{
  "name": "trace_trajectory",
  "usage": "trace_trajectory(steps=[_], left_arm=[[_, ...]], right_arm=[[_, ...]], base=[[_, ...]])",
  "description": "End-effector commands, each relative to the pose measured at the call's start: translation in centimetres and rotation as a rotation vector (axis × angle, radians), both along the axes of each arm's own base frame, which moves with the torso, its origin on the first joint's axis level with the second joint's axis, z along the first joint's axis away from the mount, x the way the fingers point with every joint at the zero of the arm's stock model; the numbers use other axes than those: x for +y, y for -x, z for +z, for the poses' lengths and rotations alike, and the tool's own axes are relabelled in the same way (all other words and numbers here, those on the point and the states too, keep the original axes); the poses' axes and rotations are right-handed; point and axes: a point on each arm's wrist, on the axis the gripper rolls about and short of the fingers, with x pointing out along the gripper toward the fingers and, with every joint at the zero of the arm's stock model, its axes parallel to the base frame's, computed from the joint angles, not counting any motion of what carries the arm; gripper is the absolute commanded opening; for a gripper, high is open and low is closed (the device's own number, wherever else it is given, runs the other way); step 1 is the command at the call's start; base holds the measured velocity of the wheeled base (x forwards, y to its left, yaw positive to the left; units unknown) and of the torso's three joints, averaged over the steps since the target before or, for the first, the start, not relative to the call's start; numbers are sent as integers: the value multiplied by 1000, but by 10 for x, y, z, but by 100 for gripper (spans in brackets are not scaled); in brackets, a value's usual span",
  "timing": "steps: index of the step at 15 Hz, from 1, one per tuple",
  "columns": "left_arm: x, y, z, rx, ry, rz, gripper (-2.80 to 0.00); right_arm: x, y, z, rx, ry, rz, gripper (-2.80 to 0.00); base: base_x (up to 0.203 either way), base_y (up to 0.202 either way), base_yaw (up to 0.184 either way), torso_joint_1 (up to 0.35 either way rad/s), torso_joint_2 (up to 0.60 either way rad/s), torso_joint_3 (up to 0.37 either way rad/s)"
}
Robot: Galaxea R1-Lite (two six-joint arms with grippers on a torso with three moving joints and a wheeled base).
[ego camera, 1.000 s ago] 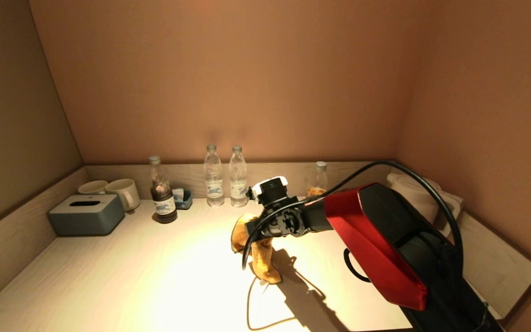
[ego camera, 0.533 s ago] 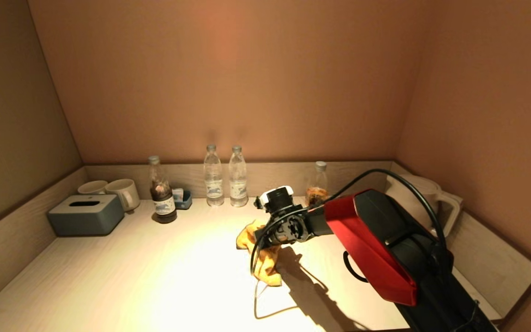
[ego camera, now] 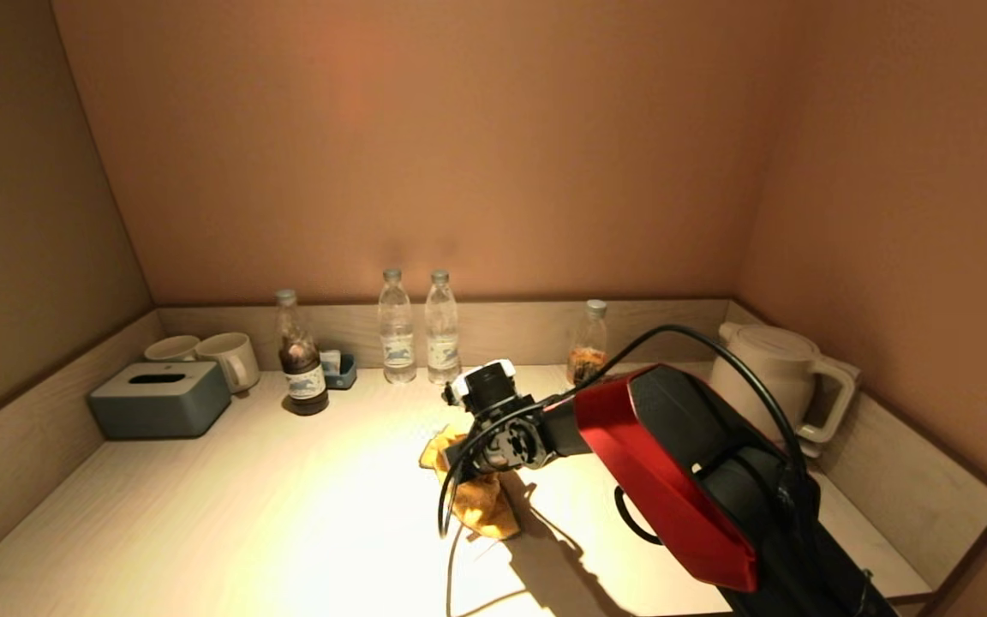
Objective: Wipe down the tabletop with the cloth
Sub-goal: Sweep the stains on the table
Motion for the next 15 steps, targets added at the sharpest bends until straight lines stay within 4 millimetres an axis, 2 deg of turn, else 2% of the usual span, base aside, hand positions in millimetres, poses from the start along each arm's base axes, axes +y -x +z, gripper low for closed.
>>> trace_trajectory(steps=[1, 3, 6, 9, 13, 15], left_arm=[[0, 0, 0, -1, 0, 0, -280], [0, 0, 0, -2, 0, 0, -280], [0, 0, 0, -2, 0, 0, -280], [0, 0, 0, 0, 0, 0, -280], [0, 0, 0, 0, 0, 0, -280], [0, 0, 0, -1, 0, 0, -280]], right_arm=[[13, 10, 4, -3, -7, 31, -280], [18, 14, 8, -4, -12, 41, -280], [29, 32, 21, -2, -18, 81, -280], [34, 45, 23, 12, -11, 109, -280], [24, 36, 17, 21, -5, 82, -280], [-3, 18, 16, 27, -1, 17, -280]], base=[[0, 0, 0, 0, 0, 0], [0, 0, 0, 0, 0, 0], [0, 0, 0, 0, 0, 0], [0, 0, 0, 0, 0, 0], [0, 0, 0, 0, 0, 0], [0, 0, 0, 0, 0, 0]])
